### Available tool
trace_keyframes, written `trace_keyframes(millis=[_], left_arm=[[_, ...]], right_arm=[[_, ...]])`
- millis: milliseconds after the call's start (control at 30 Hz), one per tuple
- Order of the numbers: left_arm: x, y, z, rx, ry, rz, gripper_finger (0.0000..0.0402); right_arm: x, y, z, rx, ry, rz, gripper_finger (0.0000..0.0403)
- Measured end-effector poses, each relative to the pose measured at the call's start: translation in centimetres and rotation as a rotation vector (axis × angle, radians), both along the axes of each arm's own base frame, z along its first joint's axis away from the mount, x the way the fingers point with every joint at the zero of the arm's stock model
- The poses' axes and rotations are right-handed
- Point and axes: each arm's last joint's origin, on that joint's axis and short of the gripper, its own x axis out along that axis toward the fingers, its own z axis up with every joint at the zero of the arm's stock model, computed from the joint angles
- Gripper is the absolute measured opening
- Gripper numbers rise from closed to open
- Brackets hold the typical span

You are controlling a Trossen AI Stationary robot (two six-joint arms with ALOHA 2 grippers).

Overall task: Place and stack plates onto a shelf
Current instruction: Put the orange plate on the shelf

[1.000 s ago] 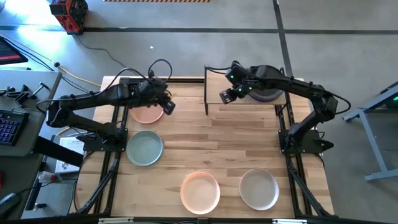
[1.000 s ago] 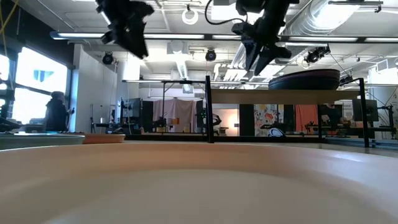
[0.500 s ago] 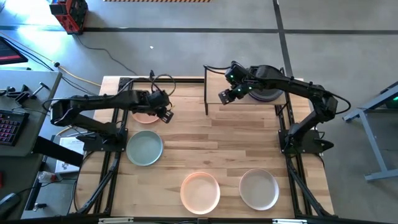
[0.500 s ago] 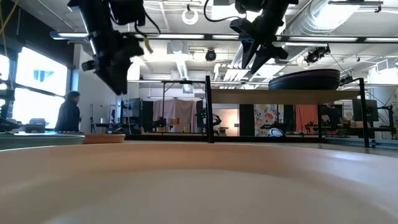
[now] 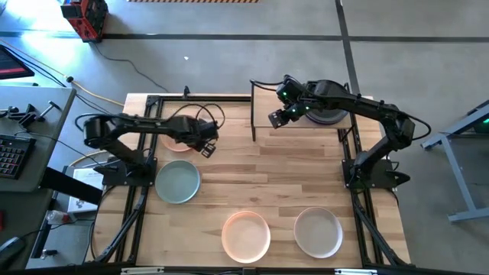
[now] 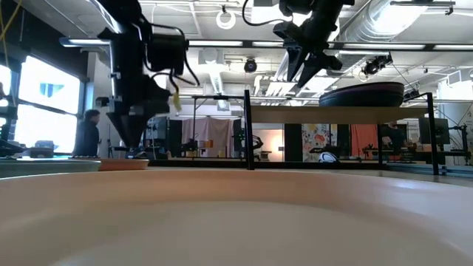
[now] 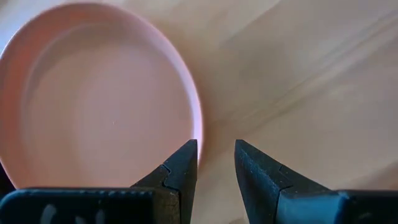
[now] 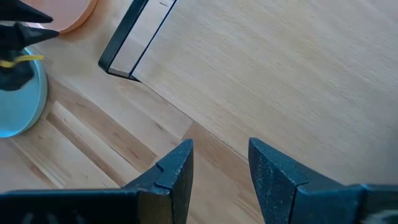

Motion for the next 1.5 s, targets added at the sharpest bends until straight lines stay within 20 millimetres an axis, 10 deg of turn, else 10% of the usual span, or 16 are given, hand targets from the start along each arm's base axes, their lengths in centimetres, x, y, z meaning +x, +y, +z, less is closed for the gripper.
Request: trace_keyframes(millis=[567,1033,1500], left_arm=[[0.7,1.0,-4.6,-0.052,0.201,0.003,0.0097],[0.7,0.9,-4.6,-0.090,0.234,-0.141,0.0006],[0.1,-0.5,-2.5,-0.105,0.289,-0.431,0.0003]], right_arm=[[0.0,0.0,0.0,-0.008,0.003,0.017,0.0133],[0.0,0.0,0.0,-0.013,0.003,0.023,0.0133],[0.2,-0.1,0.1,-0.034,-0.015,0.034,0.0133]])
